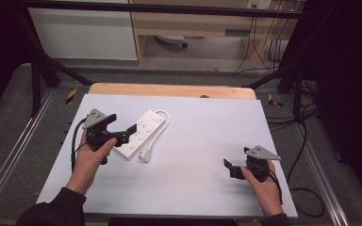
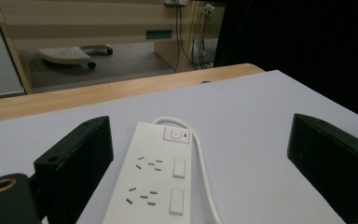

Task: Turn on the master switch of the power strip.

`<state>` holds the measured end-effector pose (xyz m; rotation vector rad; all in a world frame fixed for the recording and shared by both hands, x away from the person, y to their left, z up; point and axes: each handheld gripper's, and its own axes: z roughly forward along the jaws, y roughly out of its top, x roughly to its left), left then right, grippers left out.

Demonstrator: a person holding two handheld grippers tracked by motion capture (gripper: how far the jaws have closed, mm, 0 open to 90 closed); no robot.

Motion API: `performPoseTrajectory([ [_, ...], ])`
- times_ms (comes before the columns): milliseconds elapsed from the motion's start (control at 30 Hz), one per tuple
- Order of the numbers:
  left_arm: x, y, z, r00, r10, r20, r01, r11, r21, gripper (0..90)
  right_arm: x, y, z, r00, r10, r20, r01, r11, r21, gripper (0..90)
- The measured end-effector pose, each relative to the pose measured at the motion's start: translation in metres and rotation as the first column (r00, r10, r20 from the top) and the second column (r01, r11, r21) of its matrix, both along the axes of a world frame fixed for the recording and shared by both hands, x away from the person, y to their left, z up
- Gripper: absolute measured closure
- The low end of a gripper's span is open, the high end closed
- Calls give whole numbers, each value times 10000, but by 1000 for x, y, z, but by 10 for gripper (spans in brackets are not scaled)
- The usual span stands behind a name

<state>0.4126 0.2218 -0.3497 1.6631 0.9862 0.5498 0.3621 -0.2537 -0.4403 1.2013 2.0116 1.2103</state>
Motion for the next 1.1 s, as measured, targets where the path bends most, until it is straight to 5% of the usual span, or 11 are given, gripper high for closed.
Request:
performPoseTrajectory([
  [1100, 62, -45, 2, 9991, 173, -398, -155, 9988, 469, 72, 5, 8, 0, 9997, 85, -224, -88, 9999, -132, 50],
])
